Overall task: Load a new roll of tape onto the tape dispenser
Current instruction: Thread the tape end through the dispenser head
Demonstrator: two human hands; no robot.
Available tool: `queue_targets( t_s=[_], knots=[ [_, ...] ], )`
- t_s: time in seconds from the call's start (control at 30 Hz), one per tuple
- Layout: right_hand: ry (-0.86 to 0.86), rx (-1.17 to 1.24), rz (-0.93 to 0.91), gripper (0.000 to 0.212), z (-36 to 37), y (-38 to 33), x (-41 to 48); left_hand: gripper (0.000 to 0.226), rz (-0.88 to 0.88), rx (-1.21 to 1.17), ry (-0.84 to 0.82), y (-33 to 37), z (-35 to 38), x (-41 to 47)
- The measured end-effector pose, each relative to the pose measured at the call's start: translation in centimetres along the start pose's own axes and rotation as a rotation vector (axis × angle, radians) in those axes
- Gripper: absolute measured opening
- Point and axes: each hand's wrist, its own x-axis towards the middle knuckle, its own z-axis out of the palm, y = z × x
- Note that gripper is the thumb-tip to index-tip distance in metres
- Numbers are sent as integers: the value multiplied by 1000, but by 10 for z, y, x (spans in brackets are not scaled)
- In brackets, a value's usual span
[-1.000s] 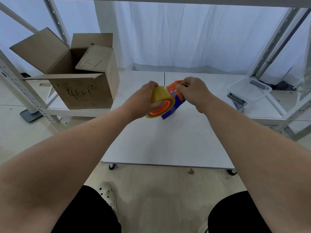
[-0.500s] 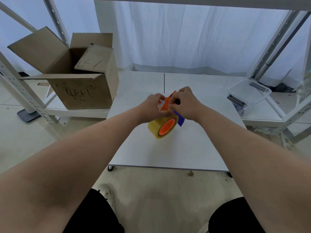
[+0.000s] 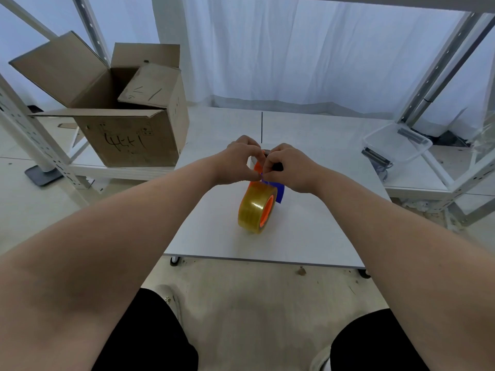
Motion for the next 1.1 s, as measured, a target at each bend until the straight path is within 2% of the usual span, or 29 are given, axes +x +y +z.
queue_targets(
  t_s=[0.13,0.27,0.37,0.57,0.63,0.7,0.8,0.87,0.93,1.0,1.1],
  knots=[
    [30,-2,2,10,1,-2,2,36,4,2,10,2,-1,-2],
    [40,9,23,2,1,-3,4,27,-3,19,26,3,-3,-4],
    [36,22,39,1,2,-3,4,18,8,57,7,2,-5,-7],
    [41,83,34,3,-4,-7,0,17,51,70,40,7,-8,-9],
    [75,196,49,20,-6,-7,-2,15,67,89,47,8,-10,-9],
    [80,352,103,47,-8,-5,-5,13,82,59,40,9,-12,-8],
    [6,507,174,89,-13,1,-11,16,90,4,6,13,-13,-7],
    [-26,624,214,110,-18,7,-14,12,80,-13,10,14,-13,-8],
    [-19,739,242,113,-21,13,-15,8,45,-63,33,11,-16,-9],
    [-2,845,262,108,-24,17,-16,9,-5,-127,69,8,-19,-10],
    [-30,927,255,86,-27,23,-17,9,-19,-182,129,9,-23,-10]
  ],
)
